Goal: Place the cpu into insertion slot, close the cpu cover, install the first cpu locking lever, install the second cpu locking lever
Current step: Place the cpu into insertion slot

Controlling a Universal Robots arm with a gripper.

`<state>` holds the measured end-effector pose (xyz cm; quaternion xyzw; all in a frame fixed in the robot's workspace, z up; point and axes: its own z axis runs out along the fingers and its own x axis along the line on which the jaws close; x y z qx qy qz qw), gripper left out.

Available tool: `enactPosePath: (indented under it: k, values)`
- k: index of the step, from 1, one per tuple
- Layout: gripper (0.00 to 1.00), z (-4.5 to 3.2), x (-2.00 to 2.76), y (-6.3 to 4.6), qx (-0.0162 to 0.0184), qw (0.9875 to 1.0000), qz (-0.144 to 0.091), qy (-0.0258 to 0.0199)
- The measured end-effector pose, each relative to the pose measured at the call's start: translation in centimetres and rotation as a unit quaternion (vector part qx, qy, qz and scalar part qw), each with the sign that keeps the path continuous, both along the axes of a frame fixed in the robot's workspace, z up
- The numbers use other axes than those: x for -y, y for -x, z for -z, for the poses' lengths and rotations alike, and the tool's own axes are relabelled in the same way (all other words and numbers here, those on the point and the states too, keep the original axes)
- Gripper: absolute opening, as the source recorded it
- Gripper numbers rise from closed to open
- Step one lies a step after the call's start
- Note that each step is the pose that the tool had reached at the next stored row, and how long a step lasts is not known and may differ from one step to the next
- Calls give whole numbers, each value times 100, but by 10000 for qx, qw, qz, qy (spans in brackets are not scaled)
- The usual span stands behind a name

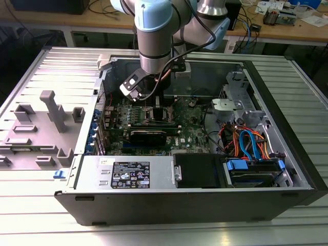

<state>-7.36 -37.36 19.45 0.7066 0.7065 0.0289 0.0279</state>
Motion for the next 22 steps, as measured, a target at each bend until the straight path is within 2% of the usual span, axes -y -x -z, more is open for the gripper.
enactPosePath:
  k: [4, 5, 22]
  values:
    - [55, 5, -2, -1, 2, 10000, 0, -7]
    - [61, 4, -2, -1, 3, 10000, 0, -3]
    - [61, -19, -11, -6, -3, 10000, 2, 2]
